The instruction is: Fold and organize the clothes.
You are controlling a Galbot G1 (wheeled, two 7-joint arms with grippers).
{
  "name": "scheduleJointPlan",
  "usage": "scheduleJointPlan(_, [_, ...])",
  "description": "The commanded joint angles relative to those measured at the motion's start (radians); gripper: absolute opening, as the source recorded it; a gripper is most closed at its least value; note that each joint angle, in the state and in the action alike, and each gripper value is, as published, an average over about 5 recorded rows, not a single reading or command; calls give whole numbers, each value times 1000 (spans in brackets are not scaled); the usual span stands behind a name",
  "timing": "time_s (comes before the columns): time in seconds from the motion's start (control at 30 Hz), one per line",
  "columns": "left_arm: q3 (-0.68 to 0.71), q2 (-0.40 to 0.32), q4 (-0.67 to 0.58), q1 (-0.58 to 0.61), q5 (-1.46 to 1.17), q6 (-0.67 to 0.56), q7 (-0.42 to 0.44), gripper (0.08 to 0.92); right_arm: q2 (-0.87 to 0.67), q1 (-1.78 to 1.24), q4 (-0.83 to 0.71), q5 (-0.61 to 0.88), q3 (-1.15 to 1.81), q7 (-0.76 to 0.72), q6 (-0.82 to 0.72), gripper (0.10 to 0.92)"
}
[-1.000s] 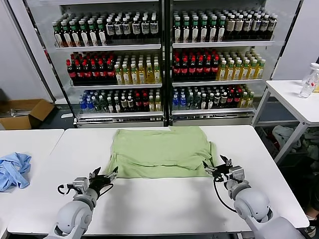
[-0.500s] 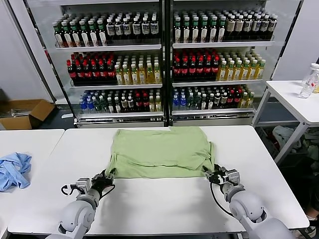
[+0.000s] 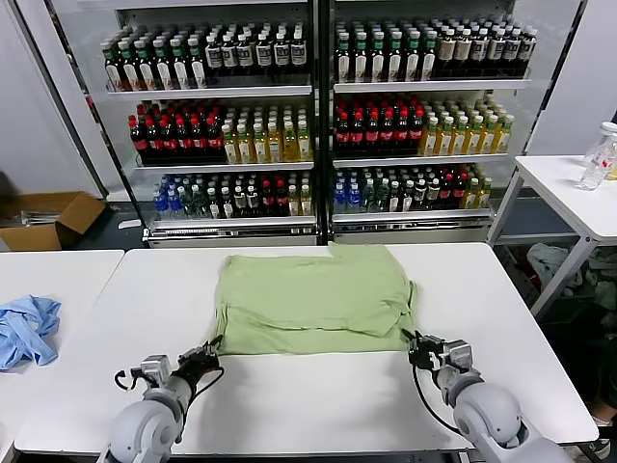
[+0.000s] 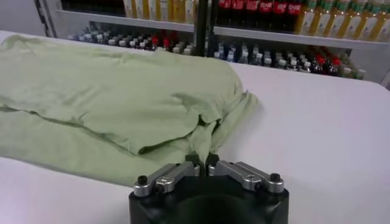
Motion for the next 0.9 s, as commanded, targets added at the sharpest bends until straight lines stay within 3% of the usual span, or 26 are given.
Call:
scheduleJointPlan(0.03, [-106,-22,-262,304,17,-8,3,96,-81,-254,227,-20,99,5,19,148])
scheduleJointPlan(0.27, [-162,-58,-400,489,124,-6,-6,96,-68,-455,333,-114,222,-13,37,151])
scheduleJointPlan(0.43, [-161,-61,-429,517,204,9,-14,96,-60,-440,339,-173,211,-12,5,247])
scheduleJointPlan(0.53, [-173,-52,-442,490,200,8,-22,115,-65,-399,354,-159,210,-8,12,334])
scheduleJointPlan(0.7, [-200,-10,-443,392,119,-30,-53,242,-84,-261,336,-84,198,15,22,464])
scheduleJointPlan(0.9, [-162,58,-311,180,23,-46,-101,415,-67,69,159,32,86,54,-5,637])
